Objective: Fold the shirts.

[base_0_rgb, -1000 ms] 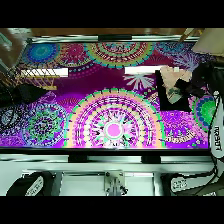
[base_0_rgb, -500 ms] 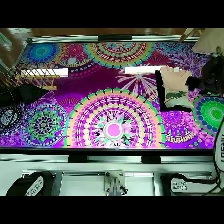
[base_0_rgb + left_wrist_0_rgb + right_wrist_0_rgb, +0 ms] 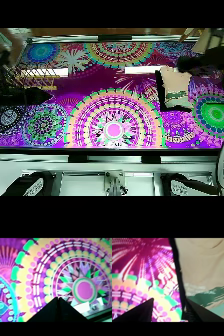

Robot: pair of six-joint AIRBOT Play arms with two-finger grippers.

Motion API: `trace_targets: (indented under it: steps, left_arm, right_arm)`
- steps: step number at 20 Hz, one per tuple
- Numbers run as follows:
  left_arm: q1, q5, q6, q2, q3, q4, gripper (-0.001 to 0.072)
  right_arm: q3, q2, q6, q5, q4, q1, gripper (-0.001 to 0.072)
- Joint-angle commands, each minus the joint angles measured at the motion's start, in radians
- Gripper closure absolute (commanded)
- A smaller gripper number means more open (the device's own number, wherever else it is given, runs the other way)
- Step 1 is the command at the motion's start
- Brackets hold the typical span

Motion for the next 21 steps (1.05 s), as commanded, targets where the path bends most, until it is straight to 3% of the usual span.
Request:
trace_targets:
  steps: [1,3,5,6,21]
  left_arm:
    - [-0.226,-0.075,-0.163,-0.176,0.114,0.455,0.0675]
    - [-0.314,-0.187,-0.197,-0.323,0.192,0.548,0.0640]
    - [-0.344,-0.264,-0.197,-0.425,0.228,0.547,0.0393]
    - [-0.351,-0.278,-0.197,-0.450,0.227,0.547,0.0364]
    - [-0.351,-0.201,-0.196,-0.463,0.228,0.546,0.0367]
  right_arm:
    - [0.001,-0.092,-0.008,-0.195,0.053,0.151,0.0129]
    - [0.001,-0.155,0.051,-0.257,0.114,0.182,0.0129]
    - [0.001,-0.180,0.062,-0.267,0.141,0.206,0.0129]
    - [0.001,-0.182,0.061,-0.263,0.139,0.215,0.0129]
    - [0.001,-0.182,0.061,-0.257,0.142,0.218,0.0129]
